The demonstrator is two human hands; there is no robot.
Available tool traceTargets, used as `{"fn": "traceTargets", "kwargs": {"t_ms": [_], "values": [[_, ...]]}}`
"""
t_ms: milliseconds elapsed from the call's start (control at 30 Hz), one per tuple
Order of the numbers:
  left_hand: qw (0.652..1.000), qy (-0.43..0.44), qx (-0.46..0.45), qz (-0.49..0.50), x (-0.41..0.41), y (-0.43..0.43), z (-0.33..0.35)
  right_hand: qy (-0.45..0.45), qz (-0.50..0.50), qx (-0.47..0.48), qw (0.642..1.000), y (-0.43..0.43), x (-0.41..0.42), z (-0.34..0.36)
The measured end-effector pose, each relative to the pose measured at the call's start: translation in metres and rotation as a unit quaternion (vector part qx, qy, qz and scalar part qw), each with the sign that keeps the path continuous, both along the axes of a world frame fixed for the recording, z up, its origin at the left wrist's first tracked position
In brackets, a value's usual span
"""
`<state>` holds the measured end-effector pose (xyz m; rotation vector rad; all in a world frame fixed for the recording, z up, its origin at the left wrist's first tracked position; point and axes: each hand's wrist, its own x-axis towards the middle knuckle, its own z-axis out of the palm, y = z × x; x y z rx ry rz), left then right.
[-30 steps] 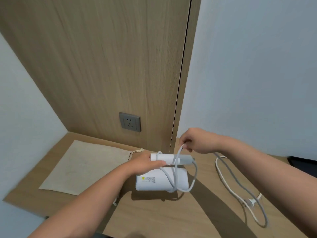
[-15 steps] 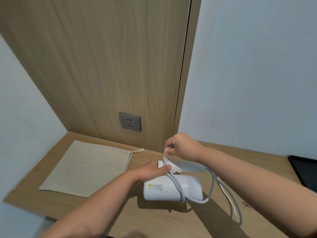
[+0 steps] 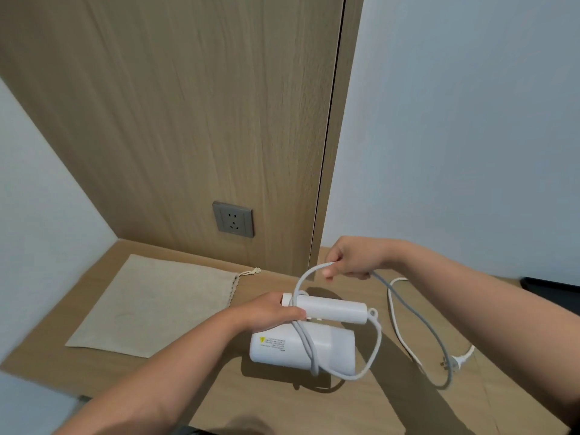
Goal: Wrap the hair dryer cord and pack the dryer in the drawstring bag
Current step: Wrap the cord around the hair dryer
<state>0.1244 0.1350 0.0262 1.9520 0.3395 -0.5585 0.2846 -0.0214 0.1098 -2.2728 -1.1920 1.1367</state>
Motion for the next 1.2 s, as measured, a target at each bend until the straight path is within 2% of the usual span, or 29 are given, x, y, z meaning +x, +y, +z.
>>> {"fn": "traceTargets", "kwargs": {"t_ms": [67, 133, 300, 467, 600, 700, 800, 933, 1100, 1200], "values": [[1.000, 0.008, -0.006, -0.001, -0.003, 0.006, 0.001, 0.118, -0.071, 0.022, 0.990, -0.014, 0.016, -0.006], [1.000, 0.011, -0.026, -0.004, -0.005, 0.011, 0.003, 0.167, -0.126, 0.041, 0.977, -0.025, 0.028, -0.018], [0.996, 0.006, -0.092, 0.007, -0.008, 0.015, 0.001, 0.174, -0.161, 0.056, 0.970, -0.039, 0.029, -0.041], [0.983, 0.017, -0.155, 0.096, -0.005, 0.016, -0.001, 0.193, -0.164, 0.086, 0.964, -0.047, 0.020, -0.058], [0.957, 0.027, -0.217, 0.189, -0.002, 0.014, -0.006, 0.236, -0.188, 0.138, 0.943, -0.047, 0.008, -0.069], [0.931, 0.020, -0.261, 0.256, 0.001, 0.013, -0.007, 0.252, -0.226, 0.140, 0.931, -0.044, -0.001, -0.072], [0.912, 0.019, -0.281, 0.299, 0.004, 0.012, -0.007, 0.214, -0.237, 0.139, 0.937, -0.040, -0.016, -0.071], [0.895, 0.020, -0.304, 0.325, 0.005, 0.009, -0.008, 0.095, -0.270, 0.144, 0.947, -0.037, -0.033, -0.070], [0.886, 0.030, -0.326, 0.330, 0.005, 0.007, -0.011, -0.045, -0.219, 0.114, 0.968, -0.041, -0.044, -0.064], [0.873, 0.039, -0.342, 0.345, 0.003, 0.008, -0.013, -0.091, -0.195, 0.079, 0.973, -0.044, -0.048, -0.062]]}}
